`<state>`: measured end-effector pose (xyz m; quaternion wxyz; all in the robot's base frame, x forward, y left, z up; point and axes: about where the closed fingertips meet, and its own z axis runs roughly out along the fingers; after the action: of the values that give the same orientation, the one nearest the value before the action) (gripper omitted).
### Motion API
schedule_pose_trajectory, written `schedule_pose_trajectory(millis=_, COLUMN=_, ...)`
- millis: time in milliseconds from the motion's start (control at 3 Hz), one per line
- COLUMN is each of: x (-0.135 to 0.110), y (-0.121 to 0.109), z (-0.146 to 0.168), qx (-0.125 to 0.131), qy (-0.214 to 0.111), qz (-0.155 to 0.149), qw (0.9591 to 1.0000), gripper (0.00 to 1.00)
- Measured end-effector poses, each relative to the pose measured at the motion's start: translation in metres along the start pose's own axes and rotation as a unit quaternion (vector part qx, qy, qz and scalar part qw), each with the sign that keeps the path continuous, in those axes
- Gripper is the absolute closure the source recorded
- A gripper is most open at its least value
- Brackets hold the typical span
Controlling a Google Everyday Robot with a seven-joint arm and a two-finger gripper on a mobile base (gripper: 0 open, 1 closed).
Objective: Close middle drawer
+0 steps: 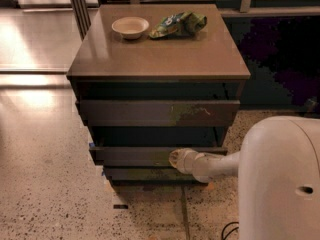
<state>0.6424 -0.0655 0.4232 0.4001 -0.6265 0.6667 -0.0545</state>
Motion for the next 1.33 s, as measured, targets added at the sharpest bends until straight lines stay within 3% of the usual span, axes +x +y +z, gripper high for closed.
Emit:
schedule_pose_trajectory(millis=667, x=0.008, y=-0.016, z=0.016, qx=0.012, qy=-0.013, qz=0.018, qw=0.9997, gripper=1.0)
schedule_pose_trajectory(millis=1000, x=0.014, y=-0.033, z=0.021, qx=0.032, qy=-0.021, qz=0.043, qw=0.9983, gripper=1.0)
schedule_pose_trajectory(millis=1333, x=0.014, y=-0.033, z=0.021, qx=0.032, qy=-0.021, qz=0.043, qw=0.9983, gripper=1.0)
